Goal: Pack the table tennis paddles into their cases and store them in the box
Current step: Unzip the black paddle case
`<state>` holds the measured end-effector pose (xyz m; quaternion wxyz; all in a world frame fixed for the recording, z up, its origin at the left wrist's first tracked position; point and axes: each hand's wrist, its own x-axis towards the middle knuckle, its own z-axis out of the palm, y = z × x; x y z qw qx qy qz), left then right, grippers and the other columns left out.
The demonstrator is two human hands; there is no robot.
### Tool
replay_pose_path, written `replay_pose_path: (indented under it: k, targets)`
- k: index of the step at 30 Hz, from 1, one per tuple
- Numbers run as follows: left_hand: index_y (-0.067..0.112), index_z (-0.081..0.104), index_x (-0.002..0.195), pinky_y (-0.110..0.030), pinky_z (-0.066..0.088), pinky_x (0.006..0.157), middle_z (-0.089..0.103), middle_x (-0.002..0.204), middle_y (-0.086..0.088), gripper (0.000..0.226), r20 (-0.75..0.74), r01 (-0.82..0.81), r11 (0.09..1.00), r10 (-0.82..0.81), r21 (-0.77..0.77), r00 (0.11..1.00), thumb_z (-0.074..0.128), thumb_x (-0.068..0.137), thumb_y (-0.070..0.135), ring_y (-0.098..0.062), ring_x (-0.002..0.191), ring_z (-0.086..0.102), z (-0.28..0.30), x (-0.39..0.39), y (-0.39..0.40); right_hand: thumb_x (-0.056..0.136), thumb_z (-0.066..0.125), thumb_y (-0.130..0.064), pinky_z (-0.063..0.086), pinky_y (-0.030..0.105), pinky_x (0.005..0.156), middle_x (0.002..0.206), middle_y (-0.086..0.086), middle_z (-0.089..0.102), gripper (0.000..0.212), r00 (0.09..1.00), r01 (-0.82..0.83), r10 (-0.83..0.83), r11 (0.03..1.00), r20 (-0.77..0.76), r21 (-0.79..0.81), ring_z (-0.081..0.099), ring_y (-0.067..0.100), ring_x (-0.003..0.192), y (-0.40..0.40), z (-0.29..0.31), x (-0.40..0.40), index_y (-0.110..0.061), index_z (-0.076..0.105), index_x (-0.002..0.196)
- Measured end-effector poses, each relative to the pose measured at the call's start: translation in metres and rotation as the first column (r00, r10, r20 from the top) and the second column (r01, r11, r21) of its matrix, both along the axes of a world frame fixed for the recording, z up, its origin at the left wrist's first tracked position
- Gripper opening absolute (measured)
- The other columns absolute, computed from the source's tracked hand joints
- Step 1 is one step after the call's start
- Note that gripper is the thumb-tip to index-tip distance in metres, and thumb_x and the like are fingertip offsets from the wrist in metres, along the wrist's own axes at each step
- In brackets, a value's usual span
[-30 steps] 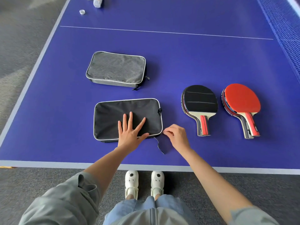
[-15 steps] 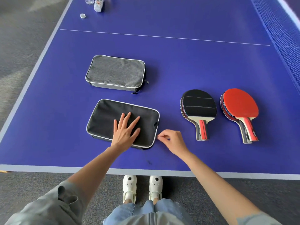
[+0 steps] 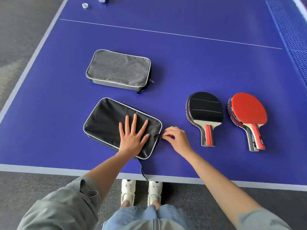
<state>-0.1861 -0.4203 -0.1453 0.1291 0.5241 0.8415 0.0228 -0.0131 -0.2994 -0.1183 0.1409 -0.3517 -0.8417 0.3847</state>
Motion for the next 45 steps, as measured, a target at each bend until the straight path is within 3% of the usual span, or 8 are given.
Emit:
replay_pose_path:
  k: [4,12,15,21,24,28,34,45]
  targets:
    - [0.047,-0.019,0.14,-0.057,-0.011,0.111,-0.019,0.157,-0.005,0.057,0.014,0.025,1.0,-0.025,0.017,1.0,0.001,0.089,0.062,-0.035,0.143,-0.02,0.003,-0.002,-0.001,0.084,0.066,0.0,0.053,0.032,0.081,0.088,0.01,0.072,0.006,0.995,0.084,-0.093,0.977,-0.037,-0.194,0.065,0.021,0.083,0.033,0.006,-0.016,0.001,0.07,0.08]
    - [0.047,-0.013,0.141,-0.052,-0.01,0.114,-0.016,0.158,0.004,0.061,0.076,0.144,0.99,-0.144,0.005,0.987,0.025,0.095,0.056,-0.025,0.145,-0.017,0.026,-0.025,0.006,0.089,0.059,-0.003,0.051,0.014,0.082,0.1,0.0,0.073,0.011,0.988,0.082,-0.122,0.934,-0.094,-0.349,0.068,0.008,0.093,0.031,0.015,-0.02,0.003,0.061,0.081]
    - [0.041,0.009,0.147,-0.049,-0.008,0.116,-0.003,0.159,0.007,0.063,0.144,0.111,0.993,-0.117,0.049,0.983,0.035,0.093,0.058,-0.022,0.146,-0.011,0.04,-0.025,0.01,0.089,0.061,-0.007,0.053,0.021,0.082,0.098,-0.004,0.074,0.01,0.964,0.208,-0.25,0.922,-0.091,-0.325,0.068,0.006,0.093,0.01,0.009,-0.014,-0.001,0.063,0.081]
    - [0.032,0.033,0.144,-0.051,0.005,0.117,0.015,0.158,-0.004,0.092,0.215,0.003,0.988,-0.037,0.155,0.976,0.056,0.067,0.077,-0.028,0.146,0.005,0.055,0.009,0.008,0.088,0.064,-0.01,0.048,0.005,0.068,0.091,-0.008,0.071,0.006,0.952,0.214,-0.265,0.934,-0.155,-0.287,0.064,-0.011,0.083,-0.027,0.007,-0.018,-0.006,0.069,0.089]
    - [0.024,0.043,0.139,-0.048,0.013,0.116,0.024,0.155,-0.005,0.077,0.181,0.021,0.98,-0.058,0.198,0.982,0.066,0.074,0.057,-0.027,0.145,0.016,0.054,0.01,0.004,0.087,0.064,-0.008,0.049,0.005,0.071,0.092,-0.006,0.071,0.008,0.95,0.19,-0.257,0.926,-0.177,-0.327,0.065,-0.009,0.085,-0.034,0.007,-0.017,-0.004,0.07,0.092]
    - [0.007,0.064,0.105,-0.043,0.023,0.116,0.05,0.14,-0.004,0.044,0.385,-0.242,0.896,0.088,0.373,0.919,0.076,0.074,0.035,-0.021,0.139,0.035,0.052,0.018,-0.006,0.087,0.065,-0.006,0.05,0.009,0.076,0.094,-0.002,0.073,0.009,0.944,0.153,-0.249,0.911,-0.216,-0.383,0.067,-0.003,0.088,-0.036,0.011,-0.019,-0.003,0.07,0.093]
    - [-0.002,0.073,0.084,-0.056,0.031,0.11,0.07,0.111,-0.009,0.016,0.455,-0.305,0.804,0.049,0.511,0.889,0.077,0.074,0.01,-0.027,0.122,0.054,0.047,0.023,-0.022,0.086,0.065,-0.008,0.05,0.01,0.078,0.096,-0.004,0.073,0.011,0.948,0.106,-0.216,0.907,-0.234,-0.408,0.067,0.002,0.09,-0.037,0.012,-0.024,-0.007,0.071,0.096]
    - [0.001,0.068,0.072,-0.054,0.033,0.11,0.072,0.105,-0.004,0.01,0.497,-0.255,0.784,-0.078,0.566,0.864,0.076,0.075,0.007,-0.017,0.117,0.058,0.048,-0.001,-0.051,0.09,0.059,-0.006,0.053,0.02,0.083,0.106,0.008,0.072,0.01,0.953,0.059,-0.211,0.833,-0.218,-0.55,0.068,0.011,0.096,-0.016,0.007,-0.074,0.003,0.061,0.086]
